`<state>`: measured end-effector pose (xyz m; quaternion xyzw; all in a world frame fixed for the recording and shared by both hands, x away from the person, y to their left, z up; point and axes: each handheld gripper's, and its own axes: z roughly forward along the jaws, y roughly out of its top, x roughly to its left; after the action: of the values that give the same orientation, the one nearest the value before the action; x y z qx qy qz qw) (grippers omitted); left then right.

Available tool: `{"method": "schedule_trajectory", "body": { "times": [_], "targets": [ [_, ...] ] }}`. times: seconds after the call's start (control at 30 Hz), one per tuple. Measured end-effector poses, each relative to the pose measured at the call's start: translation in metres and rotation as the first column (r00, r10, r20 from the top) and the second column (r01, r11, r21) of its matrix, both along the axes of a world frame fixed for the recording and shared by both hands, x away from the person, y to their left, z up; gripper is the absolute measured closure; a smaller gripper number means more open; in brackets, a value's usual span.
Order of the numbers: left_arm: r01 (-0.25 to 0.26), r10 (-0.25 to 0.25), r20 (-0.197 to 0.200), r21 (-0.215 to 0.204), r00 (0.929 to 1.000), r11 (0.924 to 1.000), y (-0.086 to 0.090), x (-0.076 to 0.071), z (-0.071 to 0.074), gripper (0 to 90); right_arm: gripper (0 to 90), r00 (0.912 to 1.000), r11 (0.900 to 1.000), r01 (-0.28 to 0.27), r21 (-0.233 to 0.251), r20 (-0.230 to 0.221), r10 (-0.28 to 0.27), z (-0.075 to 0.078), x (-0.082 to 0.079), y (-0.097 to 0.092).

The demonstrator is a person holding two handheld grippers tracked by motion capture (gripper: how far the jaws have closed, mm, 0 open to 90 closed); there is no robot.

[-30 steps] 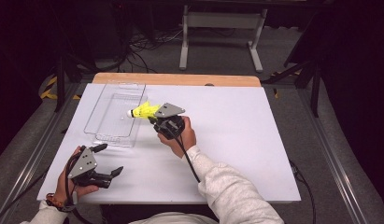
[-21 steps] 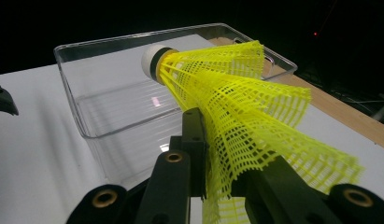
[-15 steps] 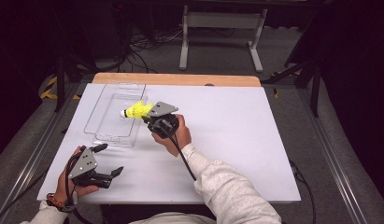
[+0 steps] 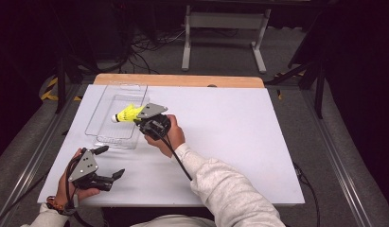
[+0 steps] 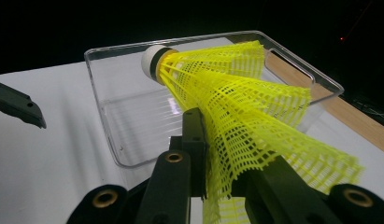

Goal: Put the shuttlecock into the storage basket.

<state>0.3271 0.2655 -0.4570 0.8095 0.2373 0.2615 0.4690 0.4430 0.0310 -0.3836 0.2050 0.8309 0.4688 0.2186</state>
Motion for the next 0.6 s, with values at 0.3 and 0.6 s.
{"method": "schedule_trajectory", "body": {
  "times": [0.3, 0.6],
  "targets": [
    [0.001, -0.001, -0.001, -0.002, 1.0, 1.0, -0.001, 0.0, 0.0, 5.7, 83.2, 0.9996, 0.9994, -0.027, -0.022, -0.009, 0.027, 0.0, 0.002, 0.015],
    [0.01, -0.01, -0.001, 0.004, 0.9999, 0.9999, -0.002, -0.001, 0.0, 5.7, 83.2, 0.9988, 0.9981, -0.046, -0.042, -0.019, 0.045, -0.003, 0.005, 0.028]
  ]
}}
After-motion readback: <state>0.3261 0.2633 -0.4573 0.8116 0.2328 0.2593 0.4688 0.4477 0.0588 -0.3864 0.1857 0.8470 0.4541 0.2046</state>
